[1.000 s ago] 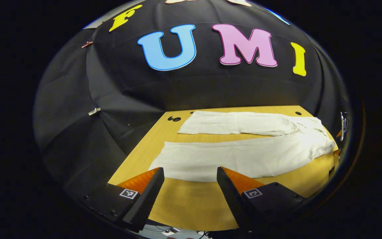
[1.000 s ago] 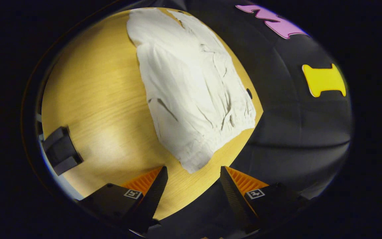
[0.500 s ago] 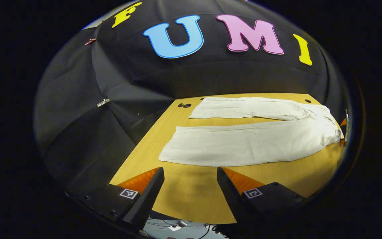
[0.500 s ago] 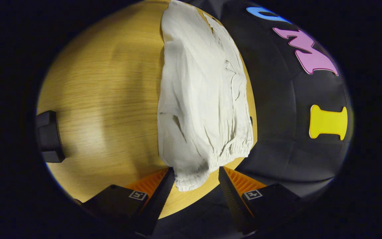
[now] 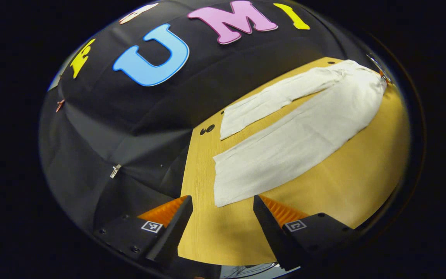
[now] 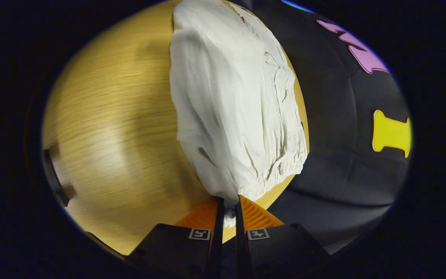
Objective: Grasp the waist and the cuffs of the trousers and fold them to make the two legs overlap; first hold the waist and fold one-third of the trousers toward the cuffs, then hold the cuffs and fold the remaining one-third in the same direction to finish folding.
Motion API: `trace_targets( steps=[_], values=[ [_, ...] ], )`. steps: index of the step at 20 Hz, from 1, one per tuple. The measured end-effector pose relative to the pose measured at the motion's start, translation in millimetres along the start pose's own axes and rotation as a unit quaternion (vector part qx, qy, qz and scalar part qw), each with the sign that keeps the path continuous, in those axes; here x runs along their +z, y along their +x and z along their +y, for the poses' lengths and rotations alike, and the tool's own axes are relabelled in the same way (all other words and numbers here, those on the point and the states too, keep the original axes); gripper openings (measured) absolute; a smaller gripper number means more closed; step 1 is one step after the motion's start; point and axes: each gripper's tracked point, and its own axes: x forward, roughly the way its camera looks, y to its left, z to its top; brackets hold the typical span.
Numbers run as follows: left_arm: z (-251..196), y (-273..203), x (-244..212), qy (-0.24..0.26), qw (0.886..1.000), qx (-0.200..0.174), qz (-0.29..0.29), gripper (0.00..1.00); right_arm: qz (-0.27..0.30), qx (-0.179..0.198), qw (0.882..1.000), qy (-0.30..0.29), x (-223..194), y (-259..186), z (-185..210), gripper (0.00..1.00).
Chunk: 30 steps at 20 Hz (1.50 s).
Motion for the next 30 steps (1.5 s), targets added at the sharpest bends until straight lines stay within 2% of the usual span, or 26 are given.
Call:
trace_targets(
  steps=[1,3,5,8,10,14,15,16,17,18,20,24,25,27,30],
  values=[
    [4,6,0,0.024,1.000,-0.003,0.002,0.98,0.004,0.004,1.000,0.005,0,1,-1,0.14],
    [8,22,2,0.097,0.995,-0.012,-0.002,0.98,0.002,0.011,1.000,0.004,2,3,0,0.11],
    [4,43,0,0.176,0.983,-0.043,-0.003,0.97,-0.006,0.018,1.000,-0.011,3,-2,-1,0.07],
    [-5,71,-20,0.270,0.958,-0.091,0.009,0.96,-0.004,0.033,0.999,-0.023,3,0,-1,0.05],
    [-1,88,-41,0.323,0.939,-0.109,0.031,0.96,-0.002,0.030,0.999,-0.028,4,-1,-1,0.05],
    [4,112,-68,0.384,0.912,-0.131,0.059,0.97,0.001,0.018,0.999,-0.045,4,-1,-1,0.05],
    [2,118,-70,0.404,0.902,-0.140,0.056,0.97,0.002,0.020,0.999,-0.042,4,-1,-1,0.05],
    [1,127,-65,0.434,0.889,-0.139,0.043,0.94,0.003,0.020,0.999,-0.041,4,0,-1,0.05],
    [2,134,-57,0.463,0.876,-0.133,0.026,0.85,0.003,0.019,0.999,-0.044,4,-1,-1,0.05],
    [2,138,-55,0.480,0.868,-0.128,0.018,0.83,0.004,0.016,0.999,-0.049,4,-1,-1,0.05],
    [2,149,-55,0.485,0.866,-0.124,0.022,0.78,0.003,0.012,0.998,-0.056,4,-1,-1,0.05],
    [0,159,-56,0.476,0.871,-0.115,0.037,0.48,0.005,0.012,0.999,-0.052,4,-1,-1,0.05],
    [-1,162,-57,0.471,0.874,-0.112,0.039,0.22,0.005,0.012,0.999,-0.052,4,-1,-1,0.05],
    [-4,166,-56,0.456,0.884,-0.100,0.034,0.14,0.006,0.013,0.999,-0.047,4,-1,-2,0.05],
    [-2,169,-51,0.421,0.900,-0.108,0.040,0.08,0.017,0.010,0.999,-0.035,3,-1,-4,0.05]
  ],
)
